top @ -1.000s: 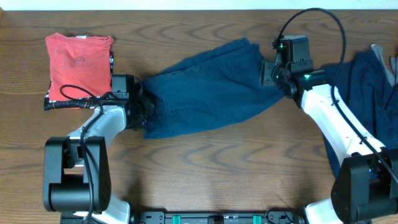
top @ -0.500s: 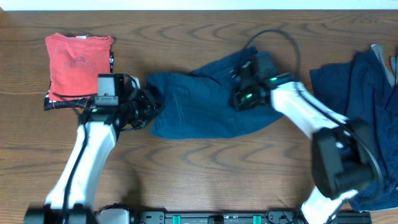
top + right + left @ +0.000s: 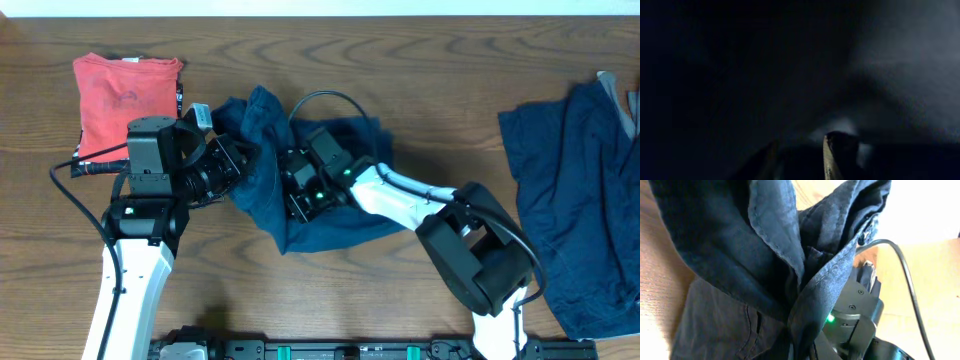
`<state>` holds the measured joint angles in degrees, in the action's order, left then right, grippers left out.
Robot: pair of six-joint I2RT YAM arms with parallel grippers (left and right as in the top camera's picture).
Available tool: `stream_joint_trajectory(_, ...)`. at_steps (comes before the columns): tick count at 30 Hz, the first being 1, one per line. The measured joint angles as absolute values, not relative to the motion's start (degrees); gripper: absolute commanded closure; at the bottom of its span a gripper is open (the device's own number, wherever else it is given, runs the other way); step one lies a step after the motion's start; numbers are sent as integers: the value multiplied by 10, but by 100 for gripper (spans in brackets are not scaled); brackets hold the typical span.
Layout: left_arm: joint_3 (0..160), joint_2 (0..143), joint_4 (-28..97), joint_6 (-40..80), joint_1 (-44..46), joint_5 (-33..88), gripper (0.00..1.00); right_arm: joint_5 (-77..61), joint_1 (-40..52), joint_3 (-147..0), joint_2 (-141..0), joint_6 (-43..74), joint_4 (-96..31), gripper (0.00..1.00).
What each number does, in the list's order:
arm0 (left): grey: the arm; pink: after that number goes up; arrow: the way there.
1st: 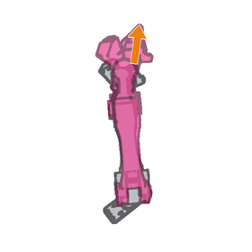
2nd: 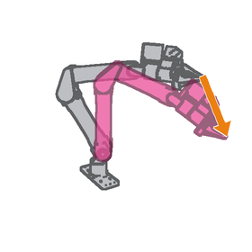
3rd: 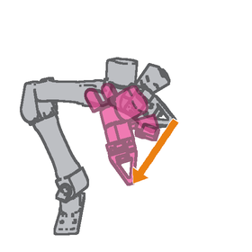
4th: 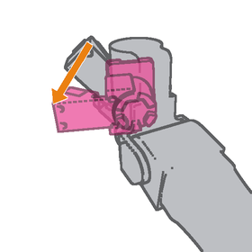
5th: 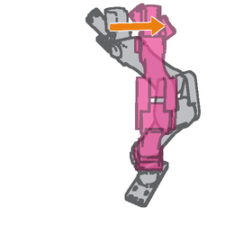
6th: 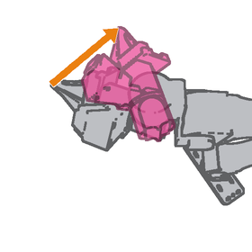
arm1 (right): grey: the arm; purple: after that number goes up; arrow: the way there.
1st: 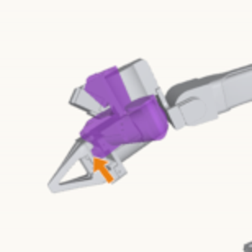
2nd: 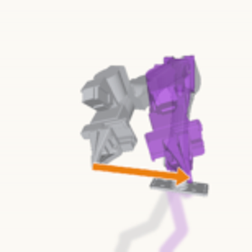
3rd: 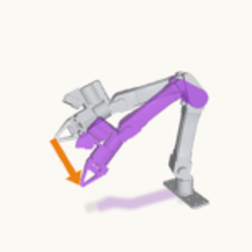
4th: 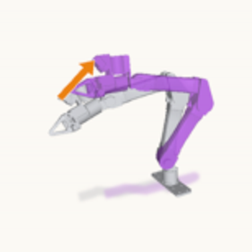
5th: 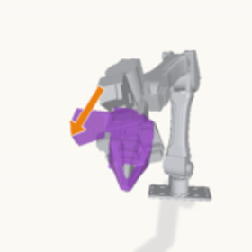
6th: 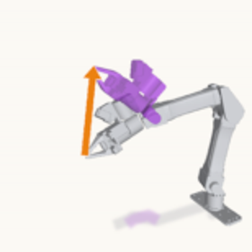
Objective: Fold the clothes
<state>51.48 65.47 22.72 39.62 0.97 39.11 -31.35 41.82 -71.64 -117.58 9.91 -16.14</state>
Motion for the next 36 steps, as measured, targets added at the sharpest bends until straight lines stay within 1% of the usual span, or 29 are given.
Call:
stream_joint_trajectory(2,515,655,227,396,10,395,94,-296,413,-740,-1176,100,-195,68)
stream_joint_trajectory(7,515,655,227,396,10,402,94,-217,372,-805,-1165,102,-333,68)
stream_joint_trajectory(13,515,655,230,396,10,403,94,-118,267,-819,-1097,79,-459,72)
stream_joint_trajectory(16,515,658,230,396,10,403,94,-83,219,-820,-1083,57,-499,76)
stream_joint_trajectory(19,515,667,229,396,16,402,94,-61,190,-801,-1084,47,-496,77)
stream_joint_trajectory(23,515,684,212,398,54,398,94,-44,167,-736,-1085,38,-458,77)
stream_joint_trajectory(27,515,705,177,408,120,374,94,-41,166,-676,-1091,38,-412,76)
stream_joint_trajectory(34,515,750,99,440,229,327,94,-38,188,-653,-1087,40,-376,76)
stream_joint_trajectory(35,515,760,89,447,246,313,92,-37,193,-652,-1087,42,-373,77)
stream_joint_trajectory(36,515,770,79,451,263,299,86,-37,198,-652,-1087,45,-370,78)
